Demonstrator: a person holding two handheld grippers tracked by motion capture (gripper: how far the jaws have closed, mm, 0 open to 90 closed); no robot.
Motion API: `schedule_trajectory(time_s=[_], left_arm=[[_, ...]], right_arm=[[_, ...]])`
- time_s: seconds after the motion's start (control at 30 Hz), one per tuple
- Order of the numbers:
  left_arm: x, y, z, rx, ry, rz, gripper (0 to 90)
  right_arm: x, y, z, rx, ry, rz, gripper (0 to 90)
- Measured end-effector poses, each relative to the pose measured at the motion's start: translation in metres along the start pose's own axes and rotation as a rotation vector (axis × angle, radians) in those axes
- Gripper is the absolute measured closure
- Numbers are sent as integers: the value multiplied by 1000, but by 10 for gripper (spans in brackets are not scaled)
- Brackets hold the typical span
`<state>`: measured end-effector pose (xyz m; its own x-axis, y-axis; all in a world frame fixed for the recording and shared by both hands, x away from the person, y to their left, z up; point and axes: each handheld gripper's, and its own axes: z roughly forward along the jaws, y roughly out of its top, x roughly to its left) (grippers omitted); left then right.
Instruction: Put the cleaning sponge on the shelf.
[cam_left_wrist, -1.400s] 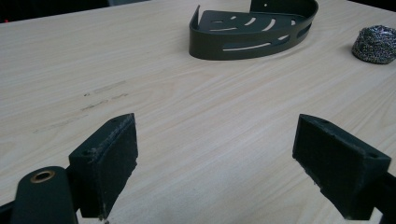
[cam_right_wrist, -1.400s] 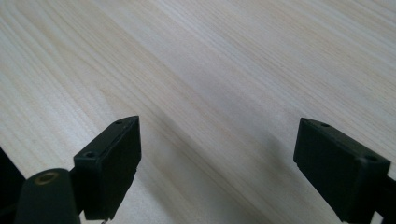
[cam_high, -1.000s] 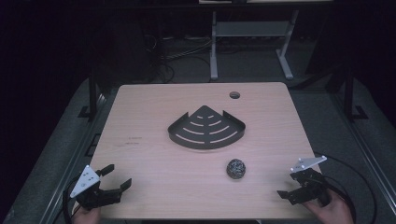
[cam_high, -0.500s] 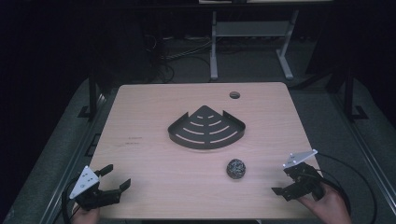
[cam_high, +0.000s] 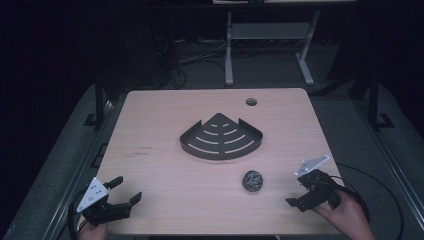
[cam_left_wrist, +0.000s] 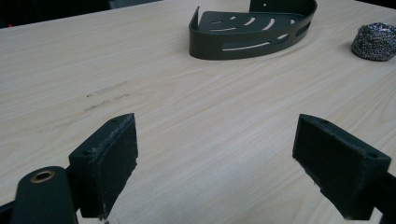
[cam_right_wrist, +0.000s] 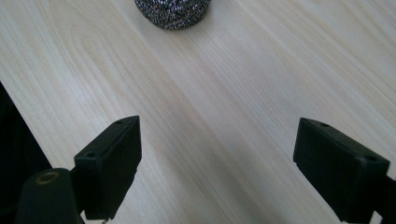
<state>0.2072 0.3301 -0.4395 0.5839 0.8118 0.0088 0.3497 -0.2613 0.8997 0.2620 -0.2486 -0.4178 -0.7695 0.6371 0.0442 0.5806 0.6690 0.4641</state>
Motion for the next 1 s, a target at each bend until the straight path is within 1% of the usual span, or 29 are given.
schedule_trajectory(time_s=[0.33, 0.6, 0.73, 0.87, 1.0], left_arm=[[2, 0, 0, -2, -6, -9, 133], [2, 0, 0, -2, -10, -13, 133], [2, 0, 0, 1, -8, -8, 133], [2, 1, 0, 0, -9, -7, 133], [2, 1, 0, 0, -7, -7, 133]], right_arm=[[2, 13, 5, 19, 15, -25, 151], [5, 31, 9, 42, 25, -68, 151], [5, 39, 11, 53, 31, -91, 151], [7, 47, 13, 53, 44, -105, 151], [6, 50, 14, 60, 45, -114, 151]])
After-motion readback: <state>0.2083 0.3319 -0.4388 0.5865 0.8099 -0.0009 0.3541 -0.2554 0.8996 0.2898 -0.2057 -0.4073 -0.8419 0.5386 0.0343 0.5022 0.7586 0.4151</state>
